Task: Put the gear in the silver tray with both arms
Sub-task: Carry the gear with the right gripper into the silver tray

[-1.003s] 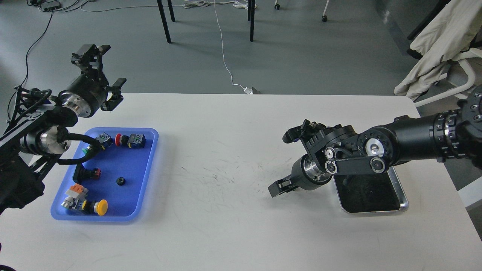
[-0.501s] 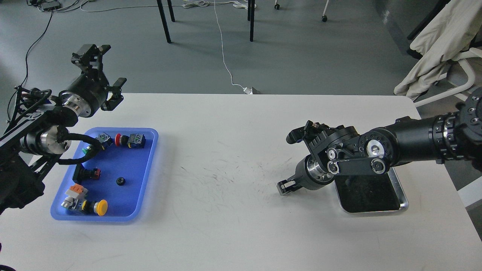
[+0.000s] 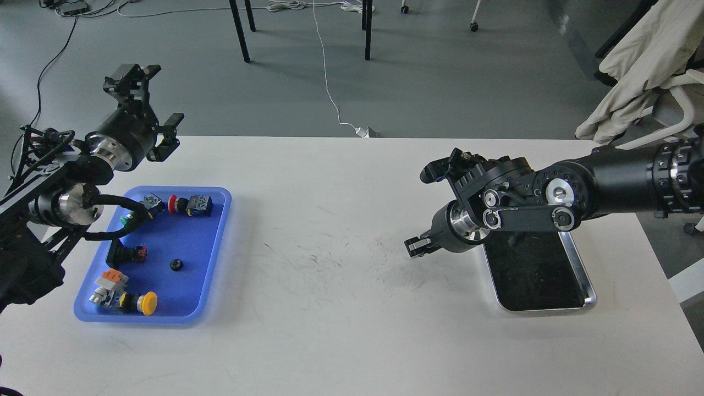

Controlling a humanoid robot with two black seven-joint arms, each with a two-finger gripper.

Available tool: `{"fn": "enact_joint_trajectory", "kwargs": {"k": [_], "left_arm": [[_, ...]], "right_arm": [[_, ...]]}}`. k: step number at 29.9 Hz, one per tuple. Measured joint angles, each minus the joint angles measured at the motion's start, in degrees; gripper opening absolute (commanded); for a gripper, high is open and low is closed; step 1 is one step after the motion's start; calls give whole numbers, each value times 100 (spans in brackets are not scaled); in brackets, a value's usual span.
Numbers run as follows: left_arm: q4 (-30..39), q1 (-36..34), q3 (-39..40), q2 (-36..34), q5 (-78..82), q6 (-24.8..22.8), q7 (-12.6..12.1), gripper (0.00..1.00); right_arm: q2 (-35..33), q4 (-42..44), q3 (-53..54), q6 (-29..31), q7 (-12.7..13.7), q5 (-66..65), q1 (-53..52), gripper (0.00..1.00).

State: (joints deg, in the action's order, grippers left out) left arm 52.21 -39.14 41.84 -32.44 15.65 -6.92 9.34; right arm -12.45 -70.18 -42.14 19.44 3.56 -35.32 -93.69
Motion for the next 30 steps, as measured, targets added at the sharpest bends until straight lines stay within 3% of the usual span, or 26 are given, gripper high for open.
{"fn": "enact_joint_trajectory", "kwargs": {"k": [7, 12, 23, 30], "left_arm": [[0, -24, 9, 9, 0, 14, -3, 98], [1, -24, 3, 36, -1, 16, -3, 98], [0, -23, -49, 75, 9, 49, -3, 98], [0, -23, -54, 80, 9, 51, -3, 98]], "right_arm": [[-1312, -240, 148, 229, -13, -144, -381, 4], [-1921, 365, 151, 269, -143, -620, 215, 4], [-1932, 1291, 1026, 237, -218, -770, 1727, 4], [-1629, 1779, 1061, 216, -222, -775, 2073, 7]]}}
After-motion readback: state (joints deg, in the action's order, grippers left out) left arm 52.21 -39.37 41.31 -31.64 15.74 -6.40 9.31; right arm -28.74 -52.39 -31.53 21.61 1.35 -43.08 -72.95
